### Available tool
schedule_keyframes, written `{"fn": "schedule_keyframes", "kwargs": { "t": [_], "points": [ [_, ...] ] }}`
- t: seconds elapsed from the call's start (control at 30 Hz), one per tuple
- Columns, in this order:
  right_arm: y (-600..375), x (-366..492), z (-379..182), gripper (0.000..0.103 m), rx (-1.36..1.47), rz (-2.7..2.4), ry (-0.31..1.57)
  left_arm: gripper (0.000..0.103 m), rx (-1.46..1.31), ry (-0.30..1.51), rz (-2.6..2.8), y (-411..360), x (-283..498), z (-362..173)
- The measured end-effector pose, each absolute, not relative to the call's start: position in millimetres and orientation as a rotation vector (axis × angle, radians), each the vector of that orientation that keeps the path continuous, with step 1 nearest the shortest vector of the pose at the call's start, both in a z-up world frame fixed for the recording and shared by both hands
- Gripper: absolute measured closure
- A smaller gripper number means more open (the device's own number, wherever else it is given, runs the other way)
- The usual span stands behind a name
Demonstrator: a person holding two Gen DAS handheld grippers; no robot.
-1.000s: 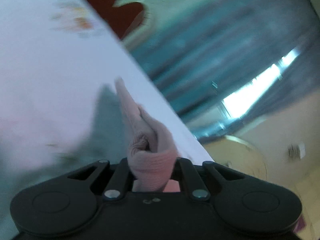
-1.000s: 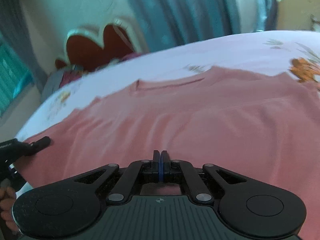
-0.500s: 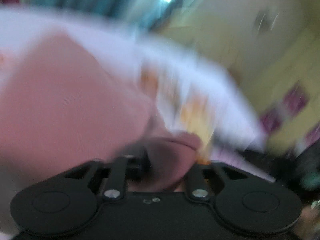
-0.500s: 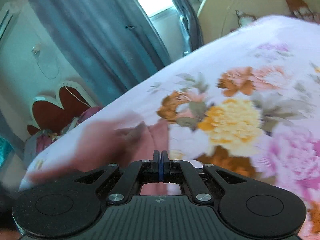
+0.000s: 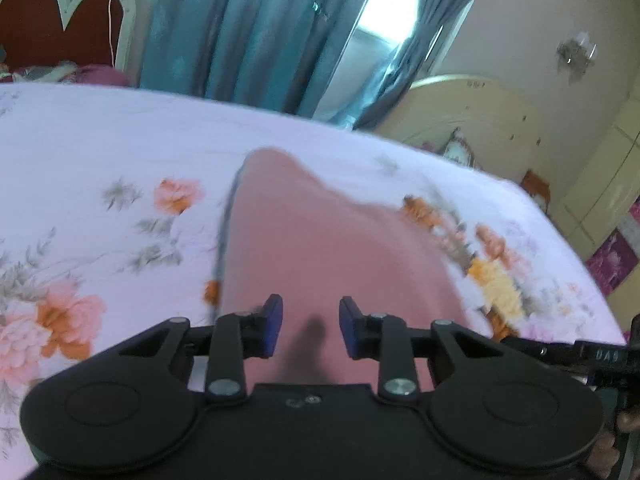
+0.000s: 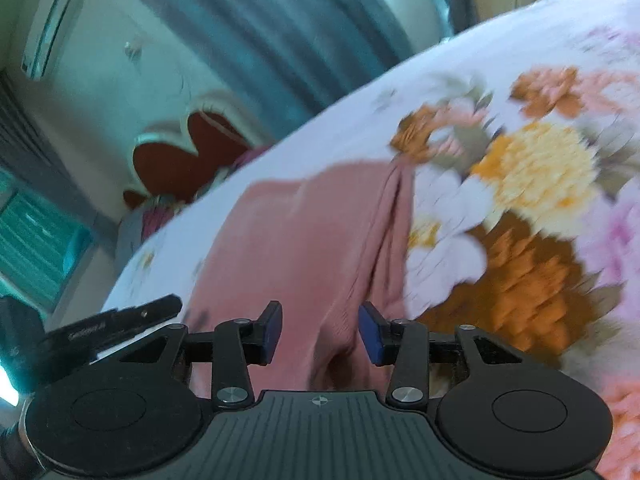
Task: Fold small clothes
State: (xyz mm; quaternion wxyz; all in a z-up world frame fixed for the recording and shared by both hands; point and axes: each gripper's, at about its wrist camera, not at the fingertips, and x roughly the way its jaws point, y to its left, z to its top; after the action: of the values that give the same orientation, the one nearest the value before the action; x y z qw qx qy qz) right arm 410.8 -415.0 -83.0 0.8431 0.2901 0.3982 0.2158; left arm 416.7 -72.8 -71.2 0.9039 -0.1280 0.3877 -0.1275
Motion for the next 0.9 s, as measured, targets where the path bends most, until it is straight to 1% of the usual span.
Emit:
{"fn": "schedule_keyframes", "kwargs": {
  "t": [0.17, 0.37, 0.43, 0.5, 0.57, 0.63, 0.67, 0.73, 0.77, 0.8, 0.83, 0.9],
  "points": [
    [-396.2, 433.5, -99.9, 0.060, 0.567, 0.447, 0.885, 0.074, -0.271, 0.840, -0.294, -73.1, 419.7, -97.6],
    [-365.8, 465.1, -109.0, 0.060, 0.433, 0.420, 0.913, 0.074, -0.283, 0.837, -0.355, -64.2, 414.8, -96.6],
    [-358.0, 471.1, -107.6, 0.089, 0.381, 0.414, 0.926, 0.074, -0.292, 0.849, -0.380, -59.6, 415.5, -97.0],
    [-357.6, 473.6, -101.2, 0.096, 0.346, 0.402, 0.916, 0.074, -0.321, 0.859, -0.405, -56.6, 420.1, -97.5],
    [-363.1, 467.7, -77.1, 0.096, 0.253, 0.370, 0.828, 0.074, -0.335, 0.869, -0.433, -60.3, 423.8, -94.8],
    [-373.2, 464.3, -63.5, 0.096, 0.243, 0.382, 0.800, 0.074, -0.330, 0.897, -0.459, -70.1, 426.8, -96.6],
    [-376.0, 467.6, -69.0, 0.096, 0.234, 0.373, 0.830, 0.074, -0.342, 0.920, -0.475, -74.8, 428.6, -100.4],
    [-372.8, 478.0, -100.1, 0.096, 0.222, 0.356, 0.948, 0.074, -0.302, 0.942, -0.486, -86.2, 430.1, -106.9],
    [-371.4, 480.1, -110.3, 0.096, 0.231, 0.364, 0.960, 0.074, -0.281, 0.942, -0.492, -87.3, 430.6, -104.4],
    [-373.0, 478.8, -107.3, 0.096, 0.247, 0.357, 0.938, 0.074, -0.284, 0.941, -0.500, -84.7, 431.4, -100.7],
    [-376.0, 478.4, -103.2, 0.093, 0.267, 0.349, 0.930, 0.074, -0.301, 0.921, -0.517, -77.4, 431.8, -92.9],
    [-385.9, 476.5, -91.9, 0.044, 0.289, 0.308, 0.849, 0.074, -0.324, 0.855, -0.527, -61.8, 438.2, -80.5]
  ]
}}
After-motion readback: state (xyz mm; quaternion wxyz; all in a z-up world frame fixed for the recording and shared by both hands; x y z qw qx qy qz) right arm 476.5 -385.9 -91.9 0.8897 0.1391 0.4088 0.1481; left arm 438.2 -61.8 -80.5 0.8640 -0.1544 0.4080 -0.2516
